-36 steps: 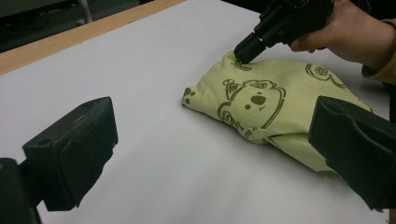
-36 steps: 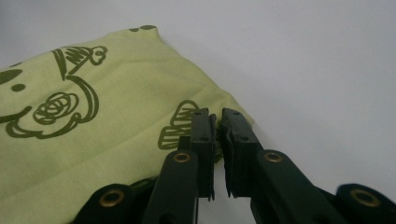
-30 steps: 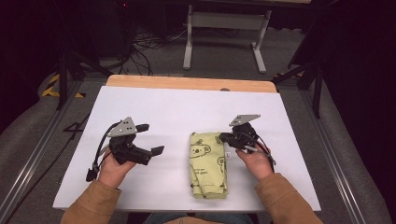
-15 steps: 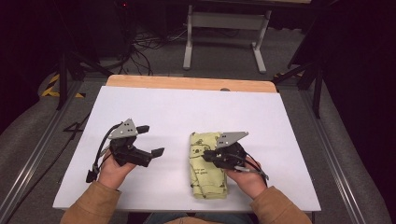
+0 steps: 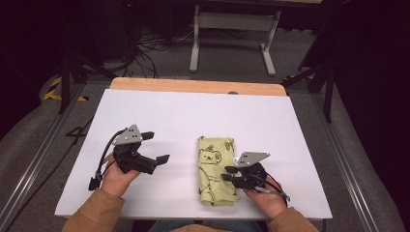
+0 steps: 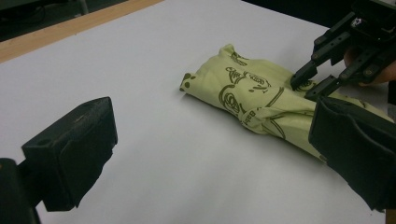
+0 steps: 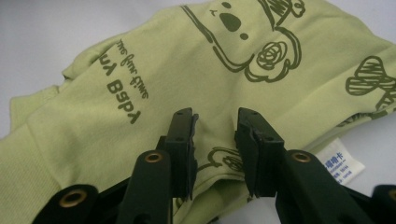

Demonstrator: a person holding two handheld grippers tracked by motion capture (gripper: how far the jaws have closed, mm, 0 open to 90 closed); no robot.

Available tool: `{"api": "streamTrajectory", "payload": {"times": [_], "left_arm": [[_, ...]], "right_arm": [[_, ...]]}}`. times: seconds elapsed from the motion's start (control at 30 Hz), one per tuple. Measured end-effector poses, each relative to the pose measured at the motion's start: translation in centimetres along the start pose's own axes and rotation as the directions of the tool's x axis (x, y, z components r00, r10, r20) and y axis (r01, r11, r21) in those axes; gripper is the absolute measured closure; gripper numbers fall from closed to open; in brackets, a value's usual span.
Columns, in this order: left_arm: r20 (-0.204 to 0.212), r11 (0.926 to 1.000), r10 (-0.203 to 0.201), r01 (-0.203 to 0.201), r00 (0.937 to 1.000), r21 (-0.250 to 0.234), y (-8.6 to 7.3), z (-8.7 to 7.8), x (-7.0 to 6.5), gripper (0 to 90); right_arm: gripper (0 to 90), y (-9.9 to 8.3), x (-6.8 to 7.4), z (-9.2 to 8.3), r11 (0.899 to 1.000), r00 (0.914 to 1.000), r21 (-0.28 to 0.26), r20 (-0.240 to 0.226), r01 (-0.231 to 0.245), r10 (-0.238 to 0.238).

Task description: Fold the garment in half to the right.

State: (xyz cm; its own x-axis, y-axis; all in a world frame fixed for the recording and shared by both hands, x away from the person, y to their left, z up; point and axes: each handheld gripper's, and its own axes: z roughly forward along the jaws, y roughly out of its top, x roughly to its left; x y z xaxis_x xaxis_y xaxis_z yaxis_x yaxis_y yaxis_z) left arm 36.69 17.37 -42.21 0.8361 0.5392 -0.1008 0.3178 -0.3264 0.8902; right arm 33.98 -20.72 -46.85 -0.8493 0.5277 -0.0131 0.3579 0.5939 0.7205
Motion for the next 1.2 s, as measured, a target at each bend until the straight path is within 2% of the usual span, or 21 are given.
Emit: {"api": "streamTrajectory", "payload": {"times": [0.3, 0.4, 0.5, 0.57, 0.6, 0.63, 0.67, 0.77, 0.83, 0.93, 1.03, 1.07, 1.13, 1.17, 1.2], "left_arm": [[0.007, 0.9999, -0.005, 0.005, 1.0, -0.009, -0.3, -0.1, 0.0, 1.7], [0.007, 1.0, -0.004, 0.004, 1.0, -0.009, -0.5, -0.1, 0.0, 1.7], [0.006, 1.0, -0.001, 0.001, 1.0, -0.009, -0.6, -0.2, -0.1, 1.7], [-0.002, 0.9999, -0.002, 0.002, 1.0, -0.011, -0.8, -0.3, -0.1, 1.7], [-0.002, 0.9999, -0.002, 0.002, 1.0, -0.011, -0.8, -0.3, -0.1, 1.7], [-0.007, 0.9998, -0.004, 0.004, 1.0, -0.018, -0.9, -0.5, 0.0, 1.7], [-0.007, 0.9998, -0.004, 0.004, 1.0, -0.018, -0.9, -0.5, 0.0, 1.7], [-0.008, 0.9991, -0.008, 0.007, 0.9999, -0.043, -1.2, -0.8, 0.2, 1.9], [-0.002, 0.9987, -0.01, 0.01, 0.9999, -0.05, -1.3, -1.0, 0.3, 1.9], [-0.009, 0.9976, -0.002, 0.001, 1.0, -0.069, -1.5, -1.4, 0.3, 1.9], [-0.013, 0.9968, 0.001, -0.002, 0.9999, -0.08, -1.7, -1.7, 0.4, 1.7], [-0.013, 0.9962, -0.004, 0.003, 0.9999, -0.087, -1.9, -1.9, 0.5, 1.6], [-0.018, 0.9951, 0.0, -0.002, 0.9998, -0.099, -2.2, -2.2, 0.6, 1.3], [-0.031, 0.9938, 0.004, -0.008, 0.9995, -0.111, -2.5, -2.6, 0.7, 1.2], [-0.031, 0.9938, 0.004, -0.008, 0.9995, -0.111, -2.5, -2.6, 0.7, 1.1]], "right_arm": [[59.0, -0.7, 0.3, -0.8, 1.0, 1.0, -0.025, 0.004, 0.001, -0.001], [53.8, -0.6, 0.3, -1.7, 0.999, 0.9999, -0.041, 0.009, -0.009, 0.01], [52.4, -0.4, 0.3, -2.3, 0.998, 0.9999, -0.059, 0.011, -0.011, 0.011], [43.0, 0.1, 0.1, -3.3, 0.995, 0.9994, -0.098, 0.034, -0.001, 0.004], [43.0, 0.1, 0.1, -3.3, 0.995, 0.9994, -0.098, 0.034, -0.001, 0.004], [38.0, 0.4, -0.2, -4.0, 0.992, 0.9991, -0.127, 0.042, -0.001, 0.007], [38.0, 0.4, -0.2, -4.0, 0.992, 0.9991, -0.127, 0.042, -0.001, 0.007], [27.3, 0.8, -1.0, -5.2, 0.982, 0.998, -0.188, 0.063, 0.005, 0.007], [22.5, 1.0, -1.5, -5.6, 0.977, 0.9977, -0.214, 0.067, 0.007, 0.008], [13.6, 1.0, -2.3, -6.3, 0.969, 0.9987, -0.248, 0.046, -0.008, 0.02], [9.5, 0.8, -2.6, -6.7, 0.963, 0.9982, -0.271, 0.054, -0.011, 0.026], [4.4, 0.6, -2.7, -7.1, 0.959, 0.9968, -0.284, 0.065, -0.026, 0.046], [2.9, 0.3, -3.3, -7.9, 0.95, 0.9973, -0.311, 0.054, -0.03, 0.049], [2.3, 0.2, -3.4, -8.1, 0.945, 0.9968, -0.326, 0.067, -0.02, 0.044], [2.3, 0.2, -3.4, -8.1, 0.945, 0.9968, -0.326, 0.067, -0.02, 0.044]]}}
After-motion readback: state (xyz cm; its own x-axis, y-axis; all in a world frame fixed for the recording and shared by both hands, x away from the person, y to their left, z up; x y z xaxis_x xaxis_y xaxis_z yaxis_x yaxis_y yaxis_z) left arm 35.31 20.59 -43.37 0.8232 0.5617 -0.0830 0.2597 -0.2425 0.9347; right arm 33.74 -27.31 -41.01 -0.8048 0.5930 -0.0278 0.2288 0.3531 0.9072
